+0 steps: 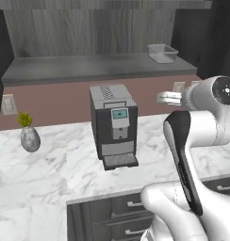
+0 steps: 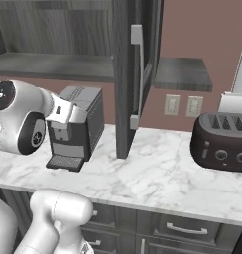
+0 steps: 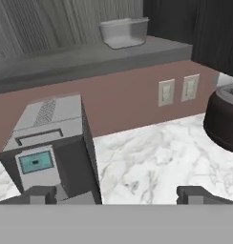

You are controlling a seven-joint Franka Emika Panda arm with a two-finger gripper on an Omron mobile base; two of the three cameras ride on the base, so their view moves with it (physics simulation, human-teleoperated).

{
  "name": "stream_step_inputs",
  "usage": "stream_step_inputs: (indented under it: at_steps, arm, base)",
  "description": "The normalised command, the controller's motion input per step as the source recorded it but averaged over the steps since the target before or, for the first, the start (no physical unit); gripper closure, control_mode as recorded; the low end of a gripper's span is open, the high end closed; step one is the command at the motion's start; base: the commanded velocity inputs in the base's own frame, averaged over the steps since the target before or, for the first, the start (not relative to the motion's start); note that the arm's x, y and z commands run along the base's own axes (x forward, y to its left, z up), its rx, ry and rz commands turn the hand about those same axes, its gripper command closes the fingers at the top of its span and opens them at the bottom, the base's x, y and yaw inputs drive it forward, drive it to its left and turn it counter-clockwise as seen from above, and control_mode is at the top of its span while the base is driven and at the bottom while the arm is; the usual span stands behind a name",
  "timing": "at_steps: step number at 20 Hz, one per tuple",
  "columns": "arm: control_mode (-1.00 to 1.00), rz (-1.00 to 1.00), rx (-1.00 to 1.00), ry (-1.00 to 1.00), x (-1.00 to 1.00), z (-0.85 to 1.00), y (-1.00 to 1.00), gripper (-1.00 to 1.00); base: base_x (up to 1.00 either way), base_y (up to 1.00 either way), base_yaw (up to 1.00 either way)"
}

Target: Retrieve the tupperware and aluminum foil from the cabinet and place them on the dining counter near the plate with onion and chicken drumstick to prepare for storing leftovers.

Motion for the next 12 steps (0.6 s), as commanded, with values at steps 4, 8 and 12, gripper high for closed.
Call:
stream_step_inputs:
  at_steps: [4,8,12]
  arm:
    - [-1.0,0.01,-0.12,-0.19,0.11,0.47,-0.08,-1.0]
    - [-1.0,0.02,-0.09,-0.18,0.18,0.44,-0.09,-1.0]
    - [-1.0,0.04,-0.03,-0.12,0.3,0.42,-0.17,-1.0]
  base:
    - [0.0,0.0,0.0]
    - [0.0,0.0,0.0]
    - [0.0,0.0,0.0]
